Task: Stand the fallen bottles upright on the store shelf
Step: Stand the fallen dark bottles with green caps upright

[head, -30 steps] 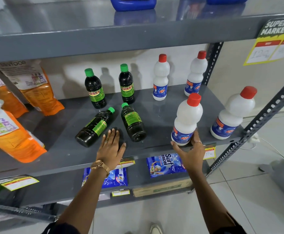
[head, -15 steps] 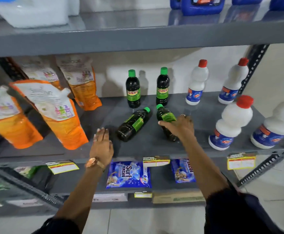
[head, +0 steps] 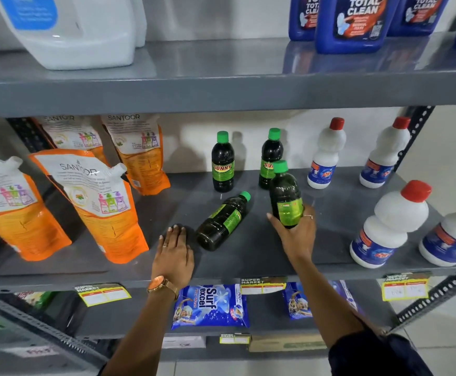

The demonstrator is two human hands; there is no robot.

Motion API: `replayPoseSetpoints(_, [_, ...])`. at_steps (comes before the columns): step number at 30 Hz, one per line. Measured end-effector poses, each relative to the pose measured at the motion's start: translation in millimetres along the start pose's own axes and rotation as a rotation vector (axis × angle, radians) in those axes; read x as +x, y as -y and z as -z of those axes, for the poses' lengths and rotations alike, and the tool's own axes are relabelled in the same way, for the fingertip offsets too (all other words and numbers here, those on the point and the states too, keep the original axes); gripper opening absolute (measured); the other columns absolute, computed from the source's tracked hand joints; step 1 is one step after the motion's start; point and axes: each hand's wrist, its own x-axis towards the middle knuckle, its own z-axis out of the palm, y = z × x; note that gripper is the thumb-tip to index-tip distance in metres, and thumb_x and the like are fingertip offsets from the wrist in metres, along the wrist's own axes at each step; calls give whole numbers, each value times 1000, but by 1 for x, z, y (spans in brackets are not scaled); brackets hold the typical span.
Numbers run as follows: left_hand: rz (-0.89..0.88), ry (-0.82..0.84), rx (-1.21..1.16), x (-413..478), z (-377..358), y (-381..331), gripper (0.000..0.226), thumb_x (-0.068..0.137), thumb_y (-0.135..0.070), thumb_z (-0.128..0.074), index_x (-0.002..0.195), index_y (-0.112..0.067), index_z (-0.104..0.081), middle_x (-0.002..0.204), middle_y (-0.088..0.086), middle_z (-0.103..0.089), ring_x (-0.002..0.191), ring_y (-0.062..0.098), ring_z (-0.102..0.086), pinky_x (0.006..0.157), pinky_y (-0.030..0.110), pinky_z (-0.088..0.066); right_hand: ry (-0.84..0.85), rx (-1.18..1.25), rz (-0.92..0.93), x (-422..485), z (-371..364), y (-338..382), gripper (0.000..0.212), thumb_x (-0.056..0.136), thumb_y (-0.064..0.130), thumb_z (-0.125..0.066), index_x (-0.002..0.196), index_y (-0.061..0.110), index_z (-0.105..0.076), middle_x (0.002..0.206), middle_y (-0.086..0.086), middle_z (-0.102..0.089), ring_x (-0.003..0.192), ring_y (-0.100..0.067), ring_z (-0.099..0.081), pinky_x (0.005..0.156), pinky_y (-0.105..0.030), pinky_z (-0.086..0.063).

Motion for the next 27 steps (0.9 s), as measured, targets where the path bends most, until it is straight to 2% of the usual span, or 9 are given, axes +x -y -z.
replayPoseSetpoints(2, [-1,-5,8,-1,1,0,54,88,-24,-27,138,-2,-31,147,18,-33,139,29,-23,116,43,-13,4,70,-29,-1,2,0,92,58,54,-83,130,14,-42,121,-8,-59,109,-25,-58,92,-39,-50])
replayPoseSetpoints(5, [1,-6,9,-1,0,0,50,91,-21,-33,138,-3,-30,148,18,-33,139,29,-22,116,43,-12,48,140,-60,0,5,0,93,62,33,-87,135,12,-35,125,-9,-56,111,-21,-55,92,-31,-45])
replayPoseSetpoints(9, [5,2,26,-1,1,-1,58,86,-28,-24,139,-4,-30,148,17,-32,139,28,-22,116,41,-10,24,199,-87,-8,10,-9,83,75,11,-77,142,9,-28,128,-13,-54,113,-25,-54,100,-41,-45])
replayPoseSetpoints(12, [9,-7,8,-1,2,-2,52,91,-23,-32,139,-4,-29,148,17,-32,140,27,-22,116,41,-10,51,234,-139,-12,12,-14,85,76,0,-70,146,14,-24,130,-14,-53,115,-27,-54,102,-42,-44])
replayPoseSetpoints(16, [9,-7,2,-1,2,-3,51,92,-21,-36,139,-5,-28,149,17,-30,140,26,-20,117,41,-9,49,159,-131,-13,13,-8,80,69,18,-84,136,15,-41,119,2,-57,106,-13,-54,93,-27,-43])
replayPoseSetpoints(20, [16,10,3,-2,4,-3,54,90,-25,-30,139,-5,-27,149,17,-30,140,27,-19,117,41,-8,-1,85,-115,-7,6,-1,85,45,43,-92,115,14,-55,115,-6,-61,106,-24,-59,96,-42,-49])
replayPoseSetpoints(22, [8,12,4,-2,5,-4,56,88,-27,-28,139,-4,-28,149,17,-30,140,27,-19,116,41,-8,25,36,-106,-6,2,-2,88,48,49,-89,119,12,-54,123,-10,-53,116,-25,-50,104,-42,-43])
replayPoseSetpoints(24, [3,14,0,-3,5,-3,52,91,-24,-32,139,-4,-27,149,17,-30,140,27,-19,117,41,-8,71,42,-95,-9,3,-5,82,59,38,-87,126,11,-50,129,-10,-47,120,-25,-47,104,-37,-41])
replayPoseSetpoints(27, [-2,10,0,-3,4,-1,53,90,-24,-31,139,-3,-28,148,19,-31,140,28,-20,117,42,-10,141,124,-96,-14,10,-11,70,70,13,-80,132,13,-47,115,-1,-55,107,-20,-56,89,-28,-44])
